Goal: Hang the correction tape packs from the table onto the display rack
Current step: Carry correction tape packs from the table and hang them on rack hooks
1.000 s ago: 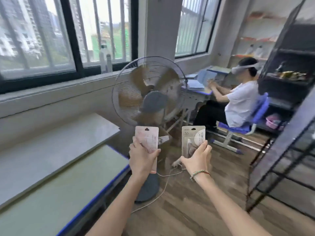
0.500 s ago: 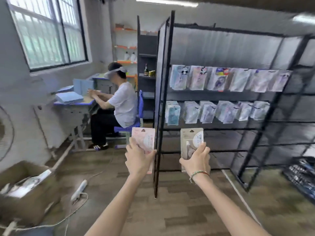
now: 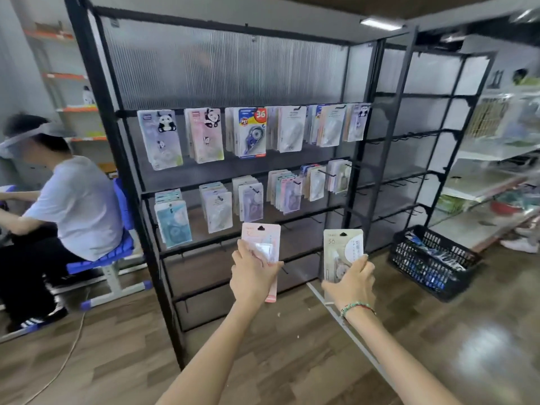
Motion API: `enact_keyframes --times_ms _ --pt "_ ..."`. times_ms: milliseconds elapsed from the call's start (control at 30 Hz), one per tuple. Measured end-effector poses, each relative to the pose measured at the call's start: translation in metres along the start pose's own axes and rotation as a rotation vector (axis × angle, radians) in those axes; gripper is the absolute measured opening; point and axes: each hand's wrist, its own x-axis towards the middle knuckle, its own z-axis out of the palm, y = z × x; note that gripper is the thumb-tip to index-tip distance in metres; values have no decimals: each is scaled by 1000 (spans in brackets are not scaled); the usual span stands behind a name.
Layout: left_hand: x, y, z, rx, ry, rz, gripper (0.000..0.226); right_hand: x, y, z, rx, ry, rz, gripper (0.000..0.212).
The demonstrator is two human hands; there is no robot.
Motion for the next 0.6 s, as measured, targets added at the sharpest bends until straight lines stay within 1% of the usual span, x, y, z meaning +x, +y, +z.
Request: enact_keyframes --times_ms 133,300,467,600 --pt "60 44 59 -12 -25 36 104 84 10 -1 -27 22 19 114" --pt "127 101 122 -6 -47 99 102 187 20 -4 -71 57 23 116" --pt "179 138 190 24 -67 122 104 272 43 -2 -91 51 37 116" --pt "215 162 242 38 -69 95 106 340 61 5 -83 29 19 116"
